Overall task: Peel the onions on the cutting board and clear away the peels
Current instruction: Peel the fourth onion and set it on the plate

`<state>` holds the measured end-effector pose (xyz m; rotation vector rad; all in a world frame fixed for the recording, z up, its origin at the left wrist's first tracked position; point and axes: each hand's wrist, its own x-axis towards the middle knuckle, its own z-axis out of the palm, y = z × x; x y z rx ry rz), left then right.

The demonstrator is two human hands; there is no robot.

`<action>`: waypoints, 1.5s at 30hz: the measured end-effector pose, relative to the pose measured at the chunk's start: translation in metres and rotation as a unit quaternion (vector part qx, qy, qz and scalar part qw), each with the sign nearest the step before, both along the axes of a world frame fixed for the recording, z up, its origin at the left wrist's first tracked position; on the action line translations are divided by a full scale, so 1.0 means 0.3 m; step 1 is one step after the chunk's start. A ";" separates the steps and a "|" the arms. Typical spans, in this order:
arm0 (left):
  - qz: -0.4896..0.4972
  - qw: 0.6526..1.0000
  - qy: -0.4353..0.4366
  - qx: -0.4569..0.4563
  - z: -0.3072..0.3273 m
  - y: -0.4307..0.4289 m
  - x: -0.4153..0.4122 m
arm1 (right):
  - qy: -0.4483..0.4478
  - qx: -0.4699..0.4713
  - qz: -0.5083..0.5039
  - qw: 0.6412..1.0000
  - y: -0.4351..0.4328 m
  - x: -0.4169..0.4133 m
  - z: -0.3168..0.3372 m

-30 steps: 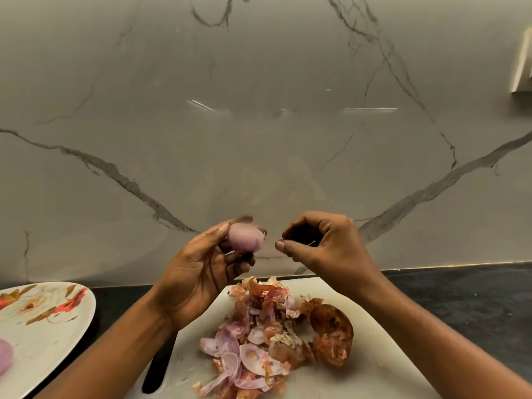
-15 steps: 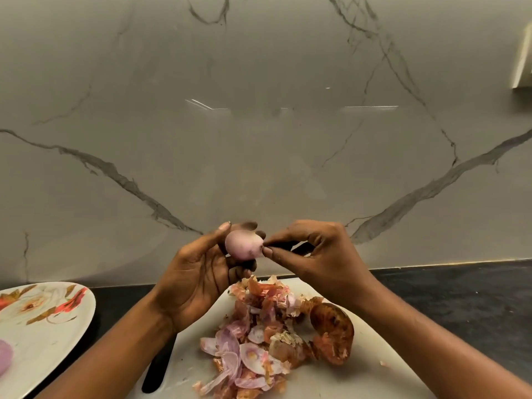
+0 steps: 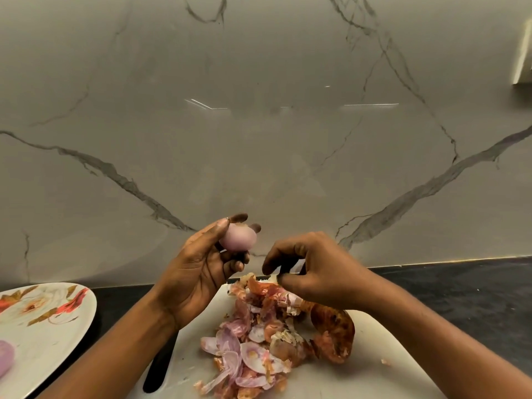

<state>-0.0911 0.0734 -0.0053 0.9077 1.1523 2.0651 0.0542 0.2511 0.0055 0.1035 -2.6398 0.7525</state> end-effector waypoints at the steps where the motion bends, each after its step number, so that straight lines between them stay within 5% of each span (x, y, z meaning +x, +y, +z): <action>1: 0.005 1.000 0.007 0.001 -0.002 -0.002 -0.002 | 0.002 -0.002 -0.010 1.000 -0.002 0.000 0.003; 9: 0.055 0.996 0.066 -0.031 -0.013 -0.007 -0.006 | 0.020 -0.115 0.028 0.993 -0.005 -0.001 0.008; 25: -0.026 0.999 0.026 -0.019 -0.010 -0.004 0.011 | 0.097 -0.069 -0.014 0.993 -0.007 -0.017 -0.016; 35: -0.016 0.989 0.130 -0.071 -0.020 -0.003 0.052 | 0.083 0.007 -0.047 0.995 -0.001 -0.020 -0.019; 39: 0.042 0.984 0.148 -0.086 -0.019 0.016 0.078 | 0.053 0.076 -0.028 0.995 -0.019 -0.018 -0.038; 45: 0.097 0.976 0.174 -0.082 -0.016 0.026 0.078 | 0.042 0.044 -0.004 0.998 -0.030 -0.033 -0.049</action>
